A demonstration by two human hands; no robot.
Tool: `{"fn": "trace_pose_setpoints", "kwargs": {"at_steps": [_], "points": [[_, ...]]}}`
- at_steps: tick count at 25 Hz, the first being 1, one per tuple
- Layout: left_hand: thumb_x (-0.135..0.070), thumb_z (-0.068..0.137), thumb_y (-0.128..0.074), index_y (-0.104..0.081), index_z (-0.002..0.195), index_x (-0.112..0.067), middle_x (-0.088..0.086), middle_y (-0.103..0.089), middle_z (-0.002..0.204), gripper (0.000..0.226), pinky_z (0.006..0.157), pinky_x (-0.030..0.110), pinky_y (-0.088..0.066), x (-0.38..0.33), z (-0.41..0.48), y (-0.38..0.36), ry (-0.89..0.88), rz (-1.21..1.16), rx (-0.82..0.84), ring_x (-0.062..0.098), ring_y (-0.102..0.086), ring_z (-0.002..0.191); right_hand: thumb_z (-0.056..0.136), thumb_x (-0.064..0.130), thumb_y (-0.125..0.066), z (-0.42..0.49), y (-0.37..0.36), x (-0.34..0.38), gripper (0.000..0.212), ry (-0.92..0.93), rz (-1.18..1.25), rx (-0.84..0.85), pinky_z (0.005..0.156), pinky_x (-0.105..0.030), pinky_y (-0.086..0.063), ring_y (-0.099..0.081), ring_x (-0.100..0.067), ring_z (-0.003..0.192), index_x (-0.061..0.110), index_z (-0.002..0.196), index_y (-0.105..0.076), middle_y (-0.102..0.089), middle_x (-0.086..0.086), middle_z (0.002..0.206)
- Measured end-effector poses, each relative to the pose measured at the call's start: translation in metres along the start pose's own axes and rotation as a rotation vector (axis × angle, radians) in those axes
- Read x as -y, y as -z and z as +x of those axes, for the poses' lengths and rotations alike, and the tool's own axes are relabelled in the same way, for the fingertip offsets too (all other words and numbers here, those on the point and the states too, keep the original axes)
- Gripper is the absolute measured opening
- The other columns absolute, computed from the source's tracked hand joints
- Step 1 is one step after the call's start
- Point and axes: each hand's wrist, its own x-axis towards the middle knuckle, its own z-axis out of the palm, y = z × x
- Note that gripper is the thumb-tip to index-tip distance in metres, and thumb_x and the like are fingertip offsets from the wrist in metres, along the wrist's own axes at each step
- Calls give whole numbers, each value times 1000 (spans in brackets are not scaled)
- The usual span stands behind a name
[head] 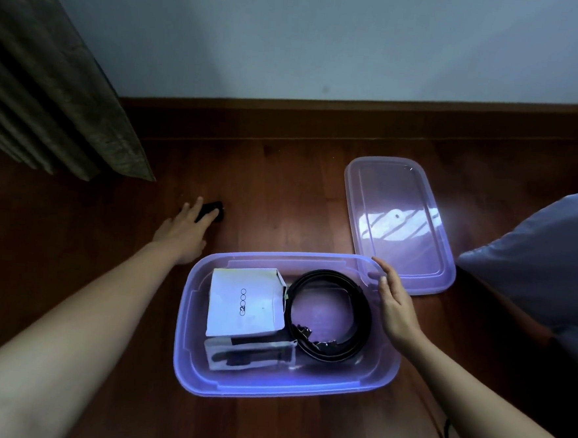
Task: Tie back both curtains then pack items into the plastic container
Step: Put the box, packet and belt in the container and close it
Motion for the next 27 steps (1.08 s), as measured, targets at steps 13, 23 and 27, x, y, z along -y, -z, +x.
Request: {"fn": "trace_pose_setpoints", "kwargs": {"at_steps": [13, 23, 27], "points": [[0, 88, -45, -46, 128, -15, 22, -44, 116, 43, 76, 40, -45, -11, -3, -7, 79, -215, -185, 43, -55, 93, 102, 16, -33, -1, 0, 0, 29, 20, 19, 13, 100, -42, -43, -55, -14, 103, 33, 123, -44, -55, -1, 118], [-14, 79, -61, -65, 94, -13, 5, -52, 84, 17, 70, 17, -36, -121, -54, 58, -610, -722, -538, 13, -50, 75, 101, 21, -35, -1, 0, 2, 31, 13, 81, 27, 98, -37, -41, -55, -9, 100, 48, 112, -45, -55, -1, 119], [-10, 81, -59, -69, 99, -14, 9, -62, 91, 22, 74, 24, -38, -166, -84, 25, -821, -531, -92, 17, -54, 82, 87, 39, -36, -1, 0, 9, 27, -17, 153, 34, 96, -32, -40, -53, -15, 107, 44, 110, -48, -55, -1, 118]]}}
